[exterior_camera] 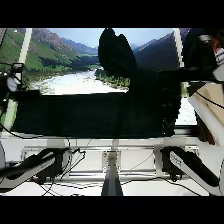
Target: Fold the clothes and pants, and hang the long-sleeved shirts on hangers.
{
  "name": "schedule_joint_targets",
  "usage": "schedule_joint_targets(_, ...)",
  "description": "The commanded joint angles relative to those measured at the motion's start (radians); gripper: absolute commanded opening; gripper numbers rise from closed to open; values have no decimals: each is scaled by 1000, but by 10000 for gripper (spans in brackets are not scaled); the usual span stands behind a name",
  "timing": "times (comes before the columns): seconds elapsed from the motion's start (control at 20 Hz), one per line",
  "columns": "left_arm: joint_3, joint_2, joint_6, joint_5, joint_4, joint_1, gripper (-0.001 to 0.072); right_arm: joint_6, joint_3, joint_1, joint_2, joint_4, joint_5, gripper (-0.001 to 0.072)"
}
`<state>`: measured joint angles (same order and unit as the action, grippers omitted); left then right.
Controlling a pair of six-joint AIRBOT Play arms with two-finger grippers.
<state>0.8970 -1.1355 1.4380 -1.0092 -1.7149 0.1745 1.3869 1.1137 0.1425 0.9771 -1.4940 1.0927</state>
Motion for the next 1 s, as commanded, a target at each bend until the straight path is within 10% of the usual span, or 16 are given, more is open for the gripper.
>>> schedule_joint_targets(0.0, 2, 0, 14, 72, 187, -119, 693, 116, 23, 155, -84, -228, 122, 34)
schedule_joint_targets(0.2, 1, 0, 14, 111, 422, -188, 693, 179, -16, 419, -60, -233, 142, 37)
schedule_joint_targets(0.25, 1, -1, 14, 112, 481, -198, 693, 178, -21, 470, -45, -227, 143, 159)
schedule_joint_targets(0.35, 1, -7, 13, 112, 580, -221, 693, 175, -21, 527, -14, -205, 146, 664)
schedule_joint_targets(0.55, 1, -64, 11, 193, 760, -286, 693, 134, -21, 524, 19, -7, 129, 687)
schedule_joint_targets(0.75, 3, -97, -168, 310, 874, -346, 693, -136, -21, 340, 73, 347, -2, 686)
schedule_joint_targets(0.95, 36, -91, -168, 329, 905, -341, 693, -135, 40, -10, 252, 270, -167, 686)
